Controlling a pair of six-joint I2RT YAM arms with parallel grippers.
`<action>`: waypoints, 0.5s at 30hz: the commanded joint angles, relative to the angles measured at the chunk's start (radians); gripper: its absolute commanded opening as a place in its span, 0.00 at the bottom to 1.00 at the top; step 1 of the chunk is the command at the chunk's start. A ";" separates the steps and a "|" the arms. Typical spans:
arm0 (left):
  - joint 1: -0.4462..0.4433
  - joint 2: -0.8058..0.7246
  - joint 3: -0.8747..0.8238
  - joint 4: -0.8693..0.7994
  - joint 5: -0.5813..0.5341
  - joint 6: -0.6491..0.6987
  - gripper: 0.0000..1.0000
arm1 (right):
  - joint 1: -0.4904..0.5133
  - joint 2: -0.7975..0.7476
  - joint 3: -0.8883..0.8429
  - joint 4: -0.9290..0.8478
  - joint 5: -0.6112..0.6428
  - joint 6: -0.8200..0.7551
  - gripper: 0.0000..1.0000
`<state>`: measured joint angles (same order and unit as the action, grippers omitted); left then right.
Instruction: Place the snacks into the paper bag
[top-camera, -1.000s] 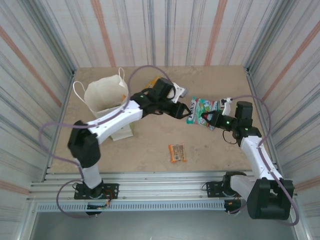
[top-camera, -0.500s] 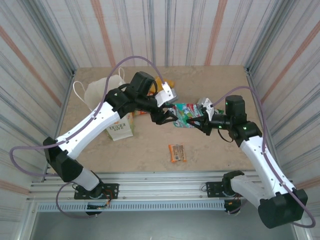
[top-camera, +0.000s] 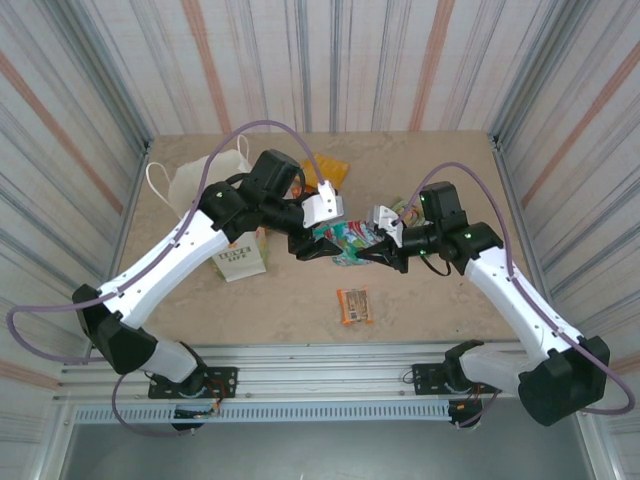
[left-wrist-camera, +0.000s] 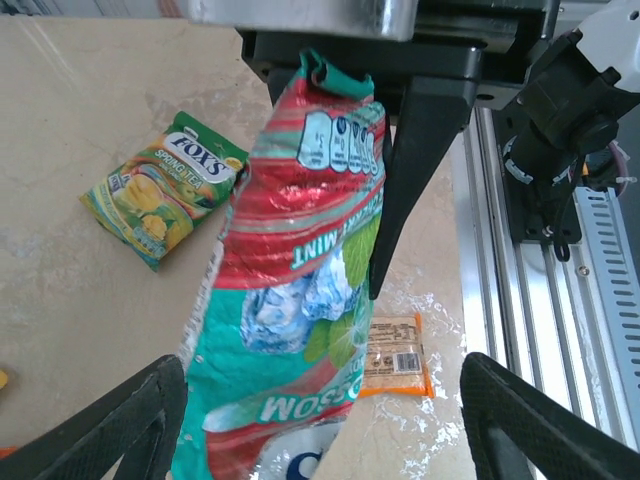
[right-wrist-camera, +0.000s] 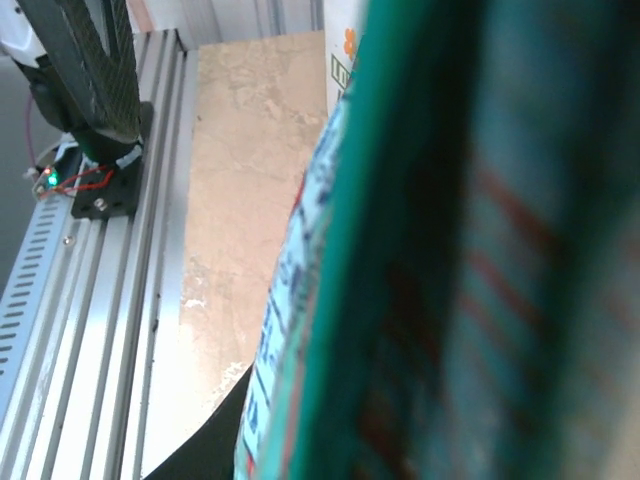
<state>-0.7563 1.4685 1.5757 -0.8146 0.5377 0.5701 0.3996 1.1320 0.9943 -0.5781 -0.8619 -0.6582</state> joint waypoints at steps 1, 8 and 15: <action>0.000 -0.039 -0.010 0.007 -0.018 0.042 0.75 | 0.018 0.012 0.048 -0.004 -0.059 -0.072 0.13; 0.001 0.013 -0.012 -0.019 0.017 0.060 0.72 | 0.033 0.041 0.072 -0.012 -0.084 -0.103 0.14; -0.005 0.067 0.010 -0.075 0.071 0.071 0.58 | 0.038 0.049 0.077 0.011 -0.094 -0.103 0.14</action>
<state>-0.7567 1.5227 1.5723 -0.8394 0.5674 0.6182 0.4274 1.1778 1.0328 -0.5842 -0.9146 -0.7387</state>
